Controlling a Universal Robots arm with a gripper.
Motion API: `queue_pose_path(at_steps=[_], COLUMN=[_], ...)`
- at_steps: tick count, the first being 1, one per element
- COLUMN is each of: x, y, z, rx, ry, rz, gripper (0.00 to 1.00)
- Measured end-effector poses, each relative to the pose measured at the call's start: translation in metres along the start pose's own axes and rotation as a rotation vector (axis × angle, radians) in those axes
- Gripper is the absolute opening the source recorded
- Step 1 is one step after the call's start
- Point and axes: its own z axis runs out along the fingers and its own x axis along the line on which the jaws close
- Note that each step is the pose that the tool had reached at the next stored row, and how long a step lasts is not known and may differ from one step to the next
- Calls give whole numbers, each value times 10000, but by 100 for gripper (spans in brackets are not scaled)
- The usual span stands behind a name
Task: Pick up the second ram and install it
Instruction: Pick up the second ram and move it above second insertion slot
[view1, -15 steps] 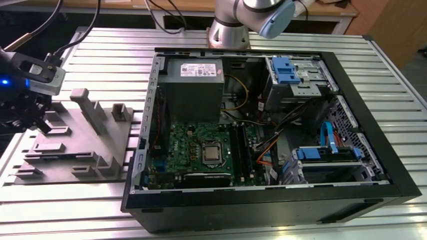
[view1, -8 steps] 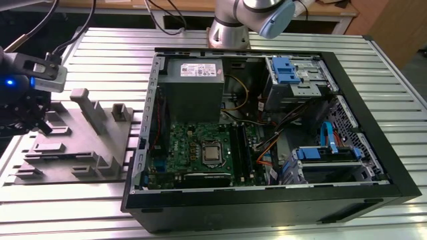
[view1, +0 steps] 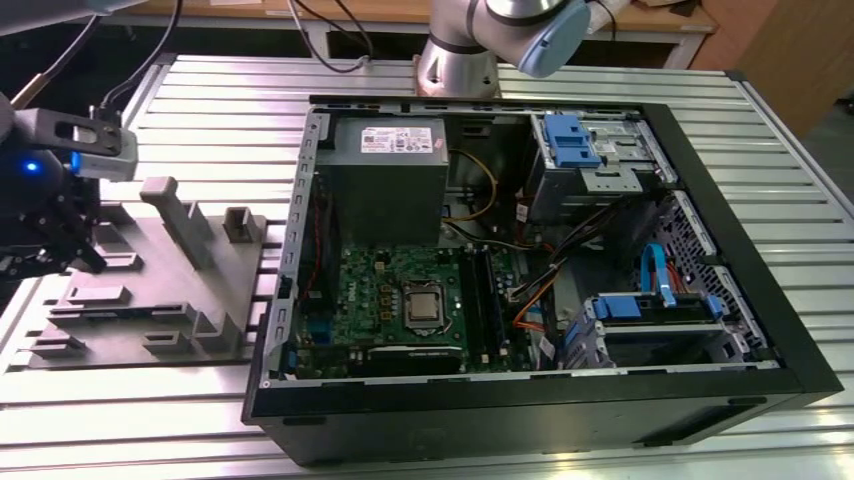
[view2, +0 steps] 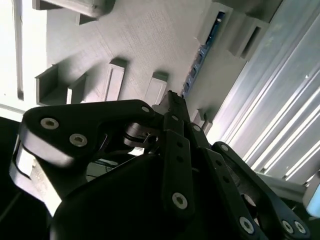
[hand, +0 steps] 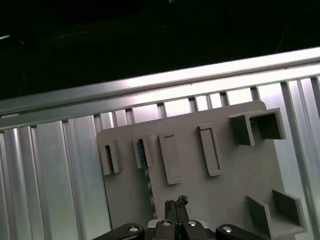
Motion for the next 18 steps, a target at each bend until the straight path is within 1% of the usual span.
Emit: queue_pose_path(at_steps=[8, 10, 15, 18], x=[2, 4, 6, 42], y=[-3, -3, -4, -11], z=[73, 86, 88, 96], rx=[-44, -52, -52, -52], ry=[61, 72, 72, 73], rz=[-1449, -1710, -1721, -1721], gripper=[10, 10, 10, 10])
